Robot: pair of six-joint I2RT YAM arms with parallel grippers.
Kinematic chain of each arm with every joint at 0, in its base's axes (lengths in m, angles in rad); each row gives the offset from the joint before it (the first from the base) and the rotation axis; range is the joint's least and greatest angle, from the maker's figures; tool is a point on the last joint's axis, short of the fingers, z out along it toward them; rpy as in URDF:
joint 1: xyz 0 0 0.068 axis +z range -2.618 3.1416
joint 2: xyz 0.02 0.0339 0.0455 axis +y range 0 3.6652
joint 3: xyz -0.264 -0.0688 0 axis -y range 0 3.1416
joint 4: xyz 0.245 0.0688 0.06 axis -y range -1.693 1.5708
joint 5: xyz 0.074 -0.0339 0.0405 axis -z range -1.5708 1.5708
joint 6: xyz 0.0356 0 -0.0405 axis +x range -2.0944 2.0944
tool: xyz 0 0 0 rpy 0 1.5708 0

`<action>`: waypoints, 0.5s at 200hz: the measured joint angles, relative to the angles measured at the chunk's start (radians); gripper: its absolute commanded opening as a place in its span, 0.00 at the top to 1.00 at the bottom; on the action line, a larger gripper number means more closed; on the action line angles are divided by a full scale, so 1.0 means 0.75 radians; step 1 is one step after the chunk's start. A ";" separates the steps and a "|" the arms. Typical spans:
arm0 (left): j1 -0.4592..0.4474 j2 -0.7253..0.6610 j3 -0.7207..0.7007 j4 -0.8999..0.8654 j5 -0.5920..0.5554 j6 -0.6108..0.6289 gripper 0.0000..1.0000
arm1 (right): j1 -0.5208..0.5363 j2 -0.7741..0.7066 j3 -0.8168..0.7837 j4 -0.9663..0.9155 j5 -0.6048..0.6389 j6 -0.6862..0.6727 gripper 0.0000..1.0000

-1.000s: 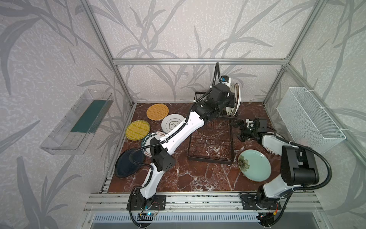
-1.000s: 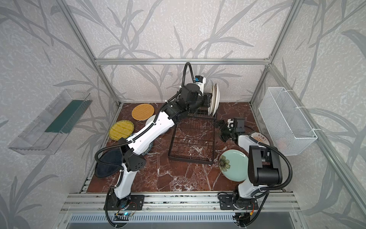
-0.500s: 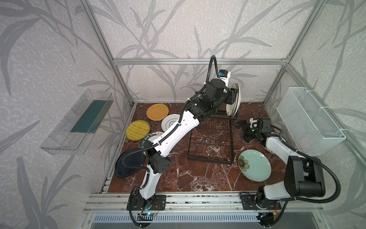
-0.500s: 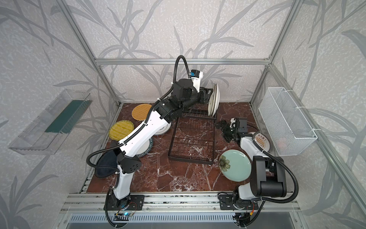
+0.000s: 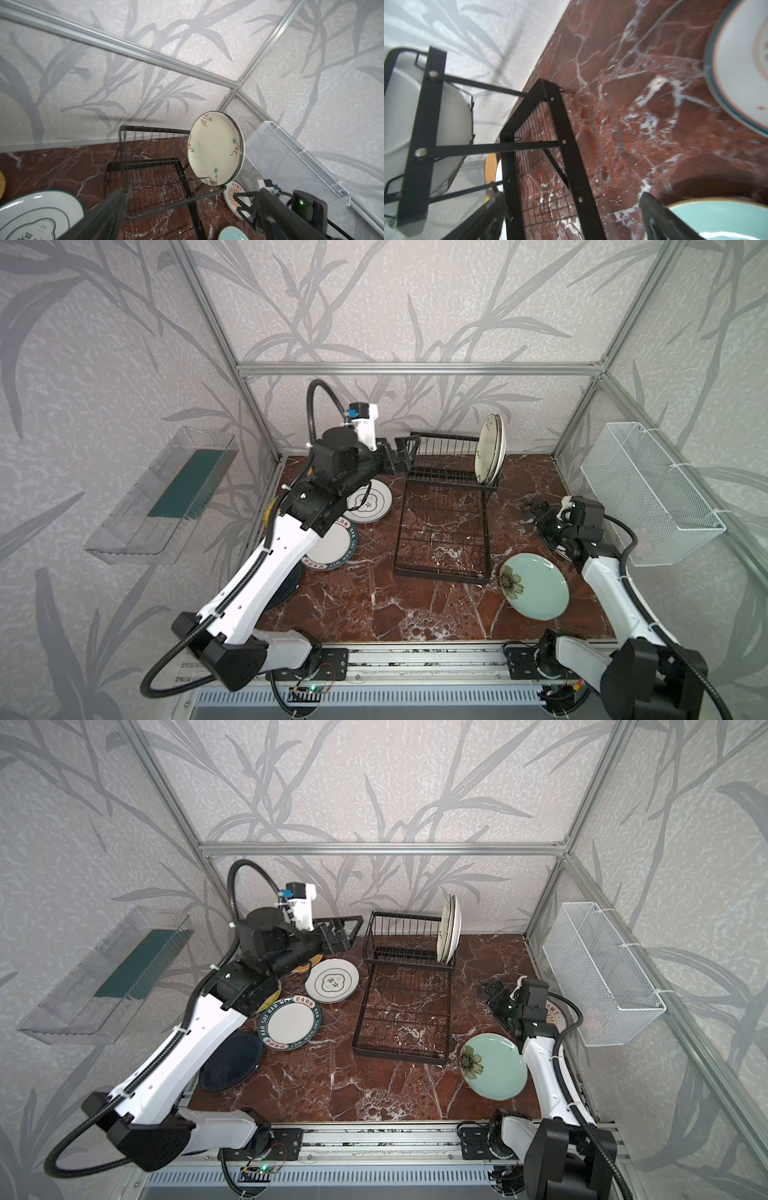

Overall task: Load plates into a dish rack
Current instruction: Pick up the plate from the middle-right of the table.

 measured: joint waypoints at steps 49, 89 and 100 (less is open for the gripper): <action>0.080 -0.175 -0.405 0.007 0.244 -0.063 0.01 | -0.315 -0.116 -0.237 0.002 0.083 0.056 0.01; 0.133 -0.217 -0.534 0.044 0.416 -0.105 0.01 | -0.439 -0.097 -0.318 0.078 0.114 0.084 0.00; 0.137 -0.214 -0.536 0.052 0.446 -0.109 0.01 | -0.466 -0.062 -0.341 0.133 0.113 0.096 0.01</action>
